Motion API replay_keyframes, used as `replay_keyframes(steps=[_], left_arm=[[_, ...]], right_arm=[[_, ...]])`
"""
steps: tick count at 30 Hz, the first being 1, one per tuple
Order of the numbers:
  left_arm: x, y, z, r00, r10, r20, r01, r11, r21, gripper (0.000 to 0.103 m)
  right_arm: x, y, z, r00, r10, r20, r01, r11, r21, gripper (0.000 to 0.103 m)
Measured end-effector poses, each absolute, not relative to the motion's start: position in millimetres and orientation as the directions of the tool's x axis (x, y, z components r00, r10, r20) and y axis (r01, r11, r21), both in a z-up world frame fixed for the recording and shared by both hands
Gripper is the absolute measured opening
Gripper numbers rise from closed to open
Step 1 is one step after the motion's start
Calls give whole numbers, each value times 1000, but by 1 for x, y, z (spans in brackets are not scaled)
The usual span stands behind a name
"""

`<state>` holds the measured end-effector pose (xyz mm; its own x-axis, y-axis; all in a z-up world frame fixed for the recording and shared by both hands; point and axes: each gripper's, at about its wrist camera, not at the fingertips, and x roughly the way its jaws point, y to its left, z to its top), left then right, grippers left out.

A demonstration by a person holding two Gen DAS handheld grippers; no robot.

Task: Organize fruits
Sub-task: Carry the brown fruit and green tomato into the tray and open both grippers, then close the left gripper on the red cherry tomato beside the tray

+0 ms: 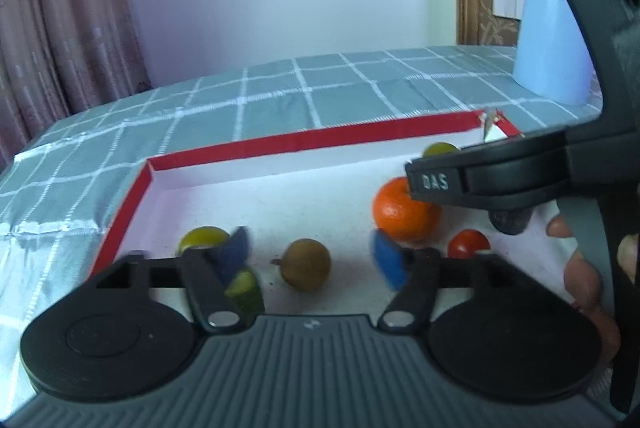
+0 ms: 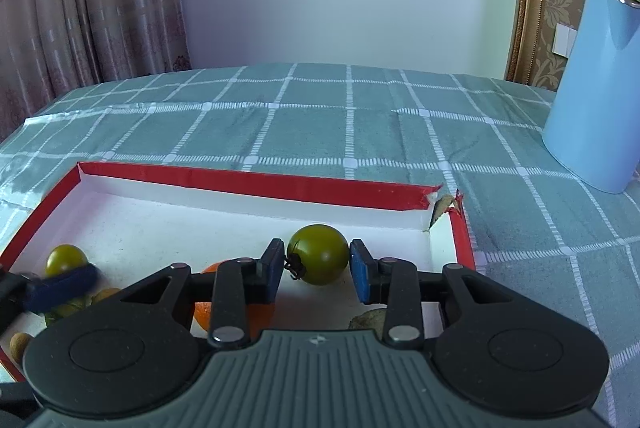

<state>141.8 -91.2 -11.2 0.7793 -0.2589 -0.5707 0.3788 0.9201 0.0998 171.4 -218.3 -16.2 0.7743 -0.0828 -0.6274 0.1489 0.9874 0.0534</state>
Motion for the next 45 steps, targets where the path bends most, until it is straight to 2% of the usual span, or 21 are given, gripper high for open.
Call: replay_keyframes(steps=[5, 6, 8, 10, 19, 28, 31, 33, 42, 44, 45], left_arm=[[141, -87, -10, 782, -265, -565, 374, 924, 85, 84], [140, -88, -10, 782, -264, -564, 375, 923, 88, 89], [138, -86, -9, 787, -264, -558, 371, 925, 86, 92], [137, -84, -8, 790, -266, -552, 368, 926, 80, 94], [125, -71, -5, 809, -269, -523, 345, 937, 53, 99], [97, -27, 8, 866, -230, -444, 238, 970, -39, 100], [83, -2, 13, 877, -216, -428, 204, 976, -75, 100], [72, 12, 16, 876, -224, -427, 206, 975, -88, 101], [17, 15, -3, 835, -234, -497, 301, 952, 58, 102], [11, 7, -8, 833, -232, -503, 323, 941, 101, 98], [8, 3, -12, 834, -231, -501, 330, 937, 118, 92]], right_arm=[[169, -219, -15, 777, -95, -622, 161, 986, 51, 48], [169, -220, -15, 779, -95, -620, 161, 986, 52, 50], [165, -222, -13, 789, -99, -607, 170, 984, 60, 64], [159, -224, -11, 810, -97, -579, 172, 982, 76, 72], [136, -220, -7, 848, -123, -515, 176, 983, 55, 74], [91, -238, 3, 900, -92, -427, 184, 967, 179, 74], [72, -244, 3, 913, -68, -403, 166, 963, 214, 81], [63, -245, 3, 917, -48, -397, 151, 961, 233, 82], [27, -232, -5, 922, 12, -388, 73, 976, 204, 82], [24, -230, -6, 924, -4, -383, 82, 979, 186, 82], [23, -229, -7, 924, -7, -383, 82, 980, 180, 82]])
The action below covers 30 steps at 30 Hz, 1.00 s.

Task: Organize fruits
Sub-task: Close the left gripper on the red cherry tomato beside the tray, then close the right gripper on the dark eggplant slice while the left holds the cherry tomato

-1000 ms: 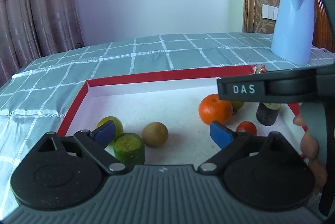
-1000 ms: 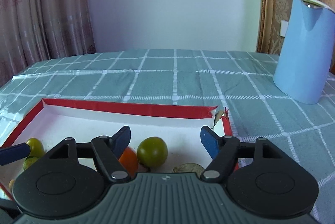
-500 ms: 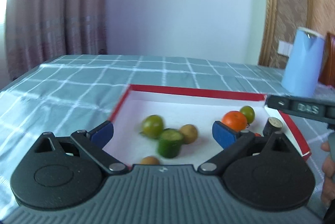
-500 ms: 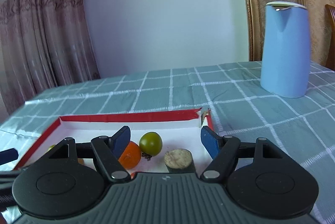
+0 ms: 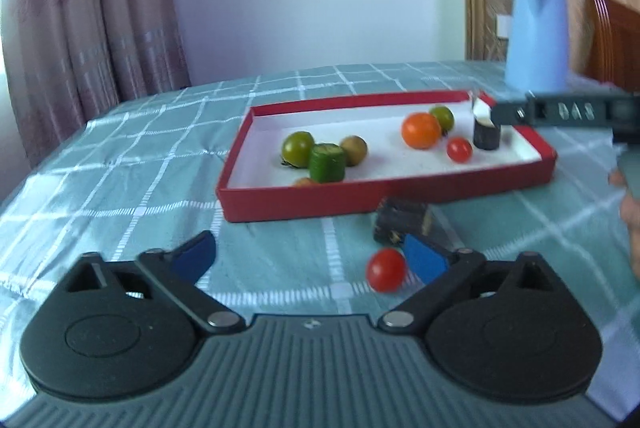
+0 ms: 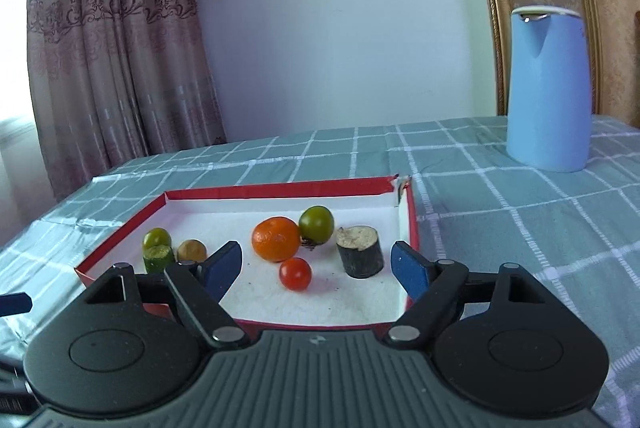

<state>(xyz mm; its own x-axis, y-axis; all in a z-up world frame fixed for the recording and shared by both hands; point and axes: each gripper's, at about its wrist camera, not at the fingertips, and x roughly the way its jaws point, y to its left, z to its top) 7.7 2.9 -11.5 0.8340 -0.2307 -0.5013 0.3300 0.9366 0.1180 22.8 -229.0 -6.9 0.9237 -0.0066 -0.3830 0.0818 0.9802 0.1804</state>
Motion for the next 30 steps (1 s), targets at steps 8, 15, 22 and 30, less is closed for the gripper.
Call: replay_keyframes(steps=[8, 15, 22, 30], left_arm=[[7, -16, -24, 810, -253, -529, 388, 907, 161, 82], [19, -11, -29, 763, -284, -581, 404, 911, 84, 58], [14, -9, -28, 755, -325, -570, 436, 898, 66, 22], [22, 18, -15, 831, -228, -507, 301, 951, 65, 22]], right_arm=[[22, -226, -10, 919, -2, -395, 76, 982, 173, 82], [21, -217, -11, 918, 4, -398, 55, 989, 137, 82], [18, -207, -14, 914, 44, -404, 2, 993, 115, 82], [6, -177, -15, 900, 166, -402, -158, 986, 55, 82]])
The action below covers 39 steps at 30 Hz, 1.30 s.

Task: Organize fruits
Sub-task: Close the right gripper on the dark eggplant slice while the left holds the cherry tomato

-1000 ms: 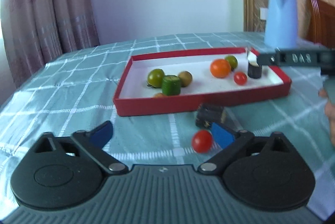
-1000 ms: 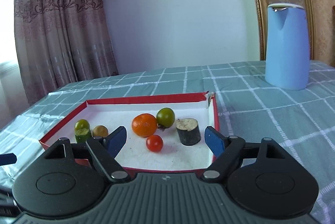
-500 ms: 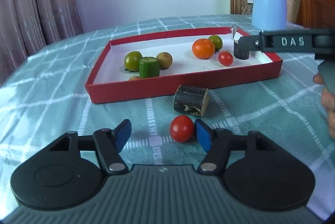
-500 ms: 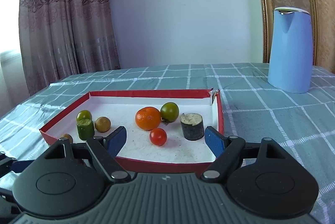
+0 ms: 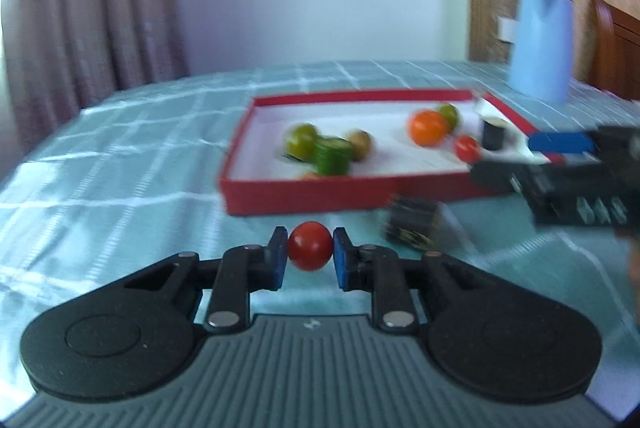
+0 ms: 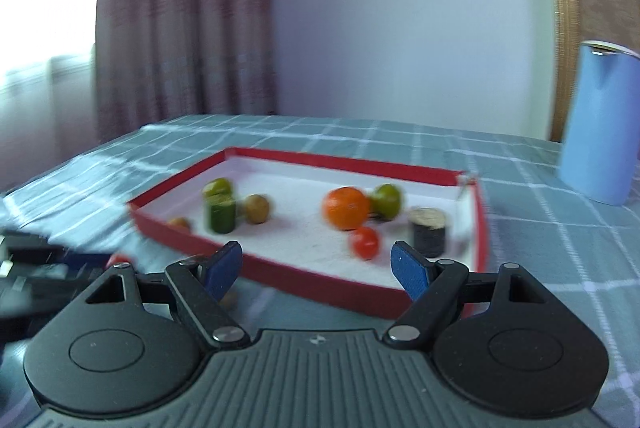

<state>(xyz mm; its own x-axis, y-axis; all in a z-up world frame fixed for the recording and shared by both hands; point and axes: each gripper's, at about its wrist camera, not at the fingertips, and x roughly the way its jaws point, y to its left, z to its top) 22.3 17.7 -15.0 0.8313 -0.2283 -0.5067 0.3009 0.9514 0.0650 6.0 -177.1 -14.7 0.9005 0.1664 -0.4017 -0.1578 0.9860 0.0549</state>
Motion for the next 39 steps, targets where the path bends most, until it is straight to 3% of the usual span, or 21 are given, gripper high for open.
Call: replay_keyframes(steps=[12, 21, 23, 28, 30, 39], left_arm=[[42, 47, -17, 829, -180, -530, 211, 977, -1, 22], [44, 48, -20, 818, -184, -545, 211, 977, -12, 22], [45, 49, -21, 814, -186, -550, 212, 977, -17, 22], [47, 50, -22, 805, -194, -561, 213, 976, -31, 22], [47, 51, -23, 802, -195, -565, 213, 977, -35, 22], [49, 55, -24, 792, -210, -573, 212, 975, -64, 22]], right_arm=[[21, -126, -22, 866, 191, -463, -270, 957, -110, 82], [34, -113, -25, 856, 183, -484, -287, 946, -150, 73], [33, -110, -25, 860, 172, -480, -284, 943, -171, 60], [31, -107, -25, 874, 150, -462, -269, 941, -205, 42], [28, -107, -24, 884, 137, -447, -254, 944, -212, 30], [26, -117, -21, 881, 173, -439, -276, 944, -181, 25]])
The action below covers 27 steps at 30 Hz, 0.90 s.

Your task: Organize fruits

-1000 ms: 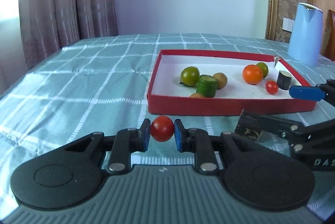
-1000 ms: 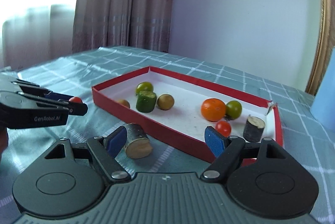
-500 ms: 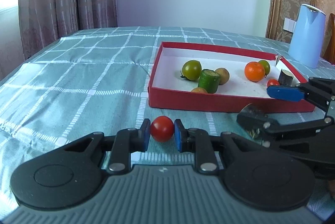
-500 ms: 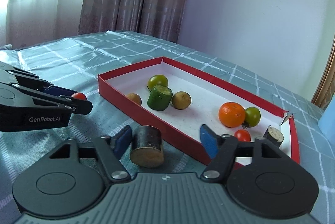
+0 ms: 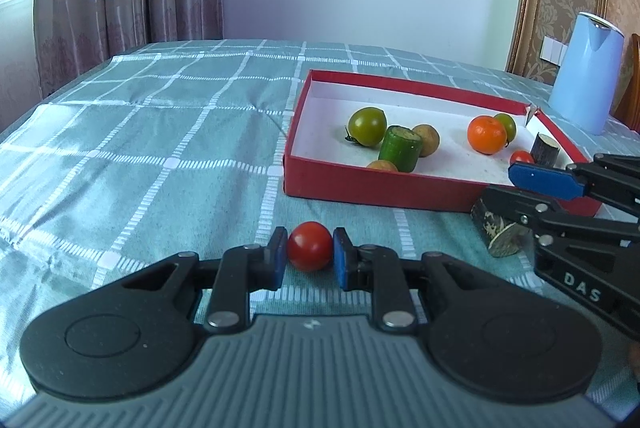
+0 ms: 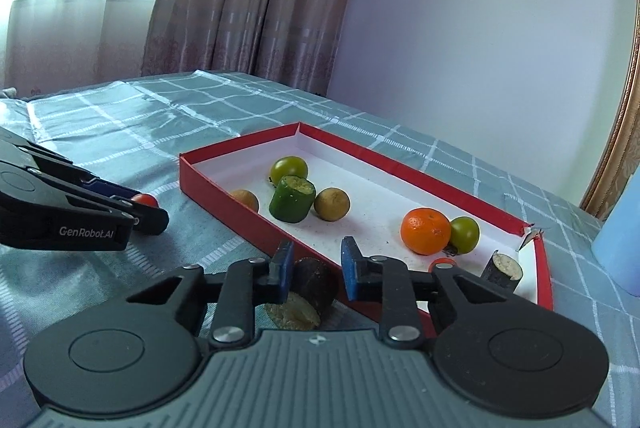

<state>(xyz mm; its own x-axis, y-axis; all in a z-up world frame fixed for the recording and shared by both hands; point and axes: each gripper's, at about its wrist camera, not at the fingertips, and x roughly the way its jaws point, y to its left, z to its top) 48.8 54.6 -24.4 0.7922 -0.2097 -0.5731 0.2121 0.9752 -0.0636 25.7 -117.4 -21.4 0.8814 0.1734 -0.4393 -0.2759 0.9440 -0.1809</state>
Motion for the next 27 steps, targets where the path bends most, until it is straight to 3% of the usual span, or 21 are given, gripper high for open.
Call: replay_keyframes(steps=[4, 6, 8, 11, 19, 21, 27], left_arm=[[49, 57, -24, 790, -219, -573, 212, 974, -80, 22], [50, 57, -24, 789, -222, -573, 212, 974, -85, 22], [50, 58, -25, 789, -224, -573, 212, 973, -88, 22], [50, 58, -25, 786, -231, -574, 215, 972, -96, 22], [50, 59, -25, 785, -237, -573, 218, 971, -102, 22], [50, 59, -25, 784, -238, -573, 218, 970, -105, 22], [50, 58, -25, 784, -237, -574, 219, 970, -101, 22]], right_arm=[[23, -129, -18, 858, 224, -463, -305, 946, -108, 27], [22, -134, -17, 847, 234, -478, -307, 948, -80, 37], [20, -136, -17, 840, 247, -483, -314, 948, -61, 60], [14, -132, -17, 878, 182, -443, -268, 953, -139, 74], [23, -112, -25, 867, 155, -473, -282, 937, -209, 73], [19, -114, -23, 864, 162, -477, -279, 942, -187, 65], [24, -123, -27, 827, 179, -532, -268, 959, -94, 62]])
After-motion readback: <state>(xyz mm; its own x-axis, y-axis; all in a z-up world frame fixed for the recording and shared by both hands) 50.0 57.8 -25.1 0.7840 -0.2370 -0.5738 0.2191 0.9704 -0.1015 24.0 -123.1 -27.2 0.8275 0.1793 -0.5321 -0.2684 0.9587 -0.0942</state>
